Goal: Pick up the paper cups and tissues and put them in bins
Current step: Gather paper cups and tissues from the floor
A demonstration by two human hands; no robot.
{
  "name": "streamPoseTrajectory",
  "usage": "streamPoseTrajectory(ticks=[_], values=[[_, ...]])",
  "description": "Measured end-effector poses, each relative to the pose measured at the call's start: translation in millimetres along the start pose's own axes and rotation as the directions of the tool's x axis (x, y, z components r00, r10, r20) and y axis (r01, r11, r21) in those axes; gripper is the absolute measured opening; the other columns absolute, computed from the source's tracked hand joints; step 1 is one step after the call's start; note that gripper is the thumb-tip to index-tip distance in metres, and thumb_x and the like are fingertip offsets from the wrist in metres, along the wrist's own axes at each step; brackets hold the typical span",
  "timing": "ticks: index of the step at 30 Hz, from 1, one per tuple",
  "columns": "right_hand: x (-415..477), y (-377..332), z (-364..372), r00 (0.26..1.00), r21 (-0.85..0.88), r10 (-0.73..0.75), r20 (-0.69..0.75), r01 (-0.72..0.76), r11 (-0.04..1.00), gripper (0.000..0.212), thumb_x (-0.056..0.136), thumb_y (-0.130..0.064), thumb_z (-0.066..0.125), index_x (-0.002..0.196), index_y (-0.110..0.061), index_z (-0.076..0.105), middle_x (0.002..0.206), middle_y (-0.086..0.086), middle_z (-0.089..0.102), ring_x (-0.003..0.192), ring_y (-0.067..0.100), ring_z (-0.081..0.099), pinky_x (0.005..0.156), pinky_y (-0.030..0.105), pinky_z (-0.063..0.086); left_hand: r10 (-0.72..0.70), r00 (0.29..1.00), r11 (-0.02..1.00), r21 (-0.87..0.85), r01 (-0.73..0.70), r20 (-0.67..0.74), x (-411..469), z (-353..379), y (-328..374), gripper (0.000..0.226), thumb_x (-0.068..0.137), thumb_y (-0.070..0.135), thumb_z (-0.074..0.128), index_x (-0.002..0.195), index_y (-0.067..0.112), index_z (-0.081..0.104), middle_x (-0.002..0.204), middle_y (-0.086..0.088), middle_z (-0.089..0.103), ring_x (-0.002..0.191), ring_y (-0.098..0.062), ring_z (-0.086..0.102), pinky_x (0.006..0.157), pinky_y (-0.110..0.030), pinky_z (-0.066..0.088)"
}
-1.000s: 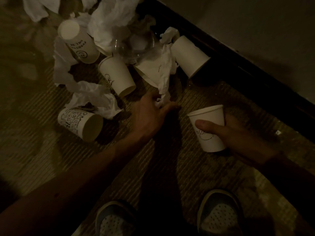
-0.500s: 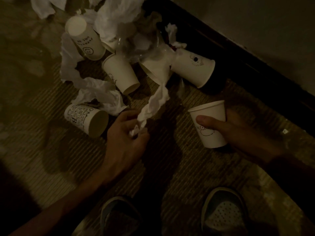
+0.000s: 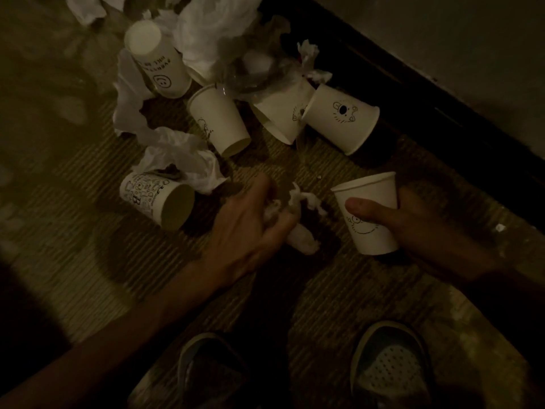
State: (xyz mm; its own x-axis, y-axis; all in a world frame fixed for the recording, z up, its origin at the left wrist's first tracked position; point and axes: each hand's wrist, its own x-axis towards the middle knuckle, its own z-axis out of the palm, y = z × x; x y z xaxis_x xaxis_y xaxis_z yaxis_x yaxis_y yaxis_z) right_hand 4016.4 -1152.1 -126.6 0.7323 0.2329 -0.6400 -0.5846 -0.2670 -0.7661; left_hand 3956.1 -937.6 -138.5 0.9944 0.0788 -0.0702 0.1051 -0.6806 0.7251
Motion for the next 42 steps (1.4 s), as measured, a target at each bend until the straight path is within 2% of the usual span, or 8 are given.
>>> streamPoseTrajectory(ticks=[6,12,16,20,27,31,35,42], values=[[-7,0,-5,0.999,0.03,0.009,0.032,-0.009,1.0,0.056,0.045,-0.045,0.073,0.096,-0.022,0.066,0.074,-0.012,0.074,0.065,0.0,0.069,0.046,0.015,0.049,0.122,0.97,0.854,0.475,-0.212,0.212,9,37,-17,0.094,0.07,0.087,0.042,0.143,0.029,0.046,0.113,-0.004,0.064,0.081,-0.022,0.065,0.054,-0.026,0.045],[-6,3,-7,1.0,0.037,0.026,0.013,-0.027,0.999,0.056,0.044,-0.045,0.073,0.096,-0.024,0.066,0.077,-0.01,0.074,0.066,0.0,0.069,0.047,0.017,0.05,0.569,0.805,0.701,0.413,-0.581,0.167,1,57,-28,0.038,0.081,0.042,0.068,0.1,0.009,0.065,0.09,-0.014,0.063,0.07,-0.029,0.057,0.053,-0.029,0.042],[-3,3,-5,1.0,0.018,0.008,0.012,-0.008,1.0,0.062,0.041,-0.048,0.074,0.096,-0.022,0.067,0.084,-0.005,0.075,0.072,0.003,0.071,0.053,0.016,0.052,0.191,0.981,0.974,0.118,-0.194,0.036,17,54,-17,0.015,0.091,0.027,0.063,0.092,0.013,0.066,0.099,-0.002,0.059,0.082,-0.001,0.048,0.069,-0.005,0.036],[-3,3,-6,1.0,0.028,0.012,0.028,-0.012,1.0,0.053,0.045,-0.044,0.073,0.094,-0.025,0.066,0.075,-0.013,0.074,0.066,0.0,0.069,0.047,0.015,0.049,-0.16,0.963,0.968,-0.228,0.109,-0.219,49,43,2,0.023,0.094,0.022,0.065,0.079,0.024,0.048,0.068,0.02,0.048,0.063,0.012,0.051,0.055,-0.005,0.036],[-4,2,-7,1.0,0.038,0.006,0.024,-0.007,0.999,0.048,0.049,-0.04,0.073,0.093,-0.024,0.066,0.076,-0.011,0.074,0.067,0.001,0.07,0.049,0.016,0.051,-0.216,0.976,0.946,-0.246,0.211,0.007,73,44,17,0.035,0.094,0.025,0.063,0.127,0.012,0.061,0.106,0.004,0.067,0.098,-0.002,0.062,0.084,-0.02,0.05],[-5,3,-8,1.0,0.038,0.002,0.005,-0.003,0.999,0.05,0.047,-0.042,0.072,0.093,-0.025,0.065,0.075,-0.01,0.074,0.066,0.001,0.069,0.048,0.017,0.051,-0.207,0.978,0.949,-0.248,0.197,-0.017,67,38,17,0.014,0.094,0.018,0.064,0.098,0.007,0.073,0.075,0.004,0.07,0.064,0.008,0.063,0.061,-0.006,0.045],[-3,2,-3,0.999,0.03,-0.029,0.021,0.028,0.999,0.053,0.043,-0.047,0.072,0.092,-0.026,0.066,0.078,-0.011,0.075,0.07,0.003,0.07,0.053,0.02,0.052,-0.262,0.959,0.922,-0.321,0.215,-0.11,46,25,15,0.027,0.088,0.027,0.071,0.066,0.015,0.062,0.059,0.003,0.066,0.054,-0.008,0.064,0.051,-0.023,0.05],[11,-7,30,0.99,0.02,-0.099,0.098,0.098,0.995,0.044,0.053,-0.036,0.07,0.095,-0.028,0.063,0.076,-0.02,0.073,0.07,-0.002,0.069,0.05,0.014,0.051,-0.211,0.956,0.977,-0.076,0.199,-0.202,17,-23,5,0.045,0.078,0.062,0.063,0.093,0.02,0.067,0.075,0.009,0.069,0.064,0.002,0.063,0.06,-0.022,0.051]])
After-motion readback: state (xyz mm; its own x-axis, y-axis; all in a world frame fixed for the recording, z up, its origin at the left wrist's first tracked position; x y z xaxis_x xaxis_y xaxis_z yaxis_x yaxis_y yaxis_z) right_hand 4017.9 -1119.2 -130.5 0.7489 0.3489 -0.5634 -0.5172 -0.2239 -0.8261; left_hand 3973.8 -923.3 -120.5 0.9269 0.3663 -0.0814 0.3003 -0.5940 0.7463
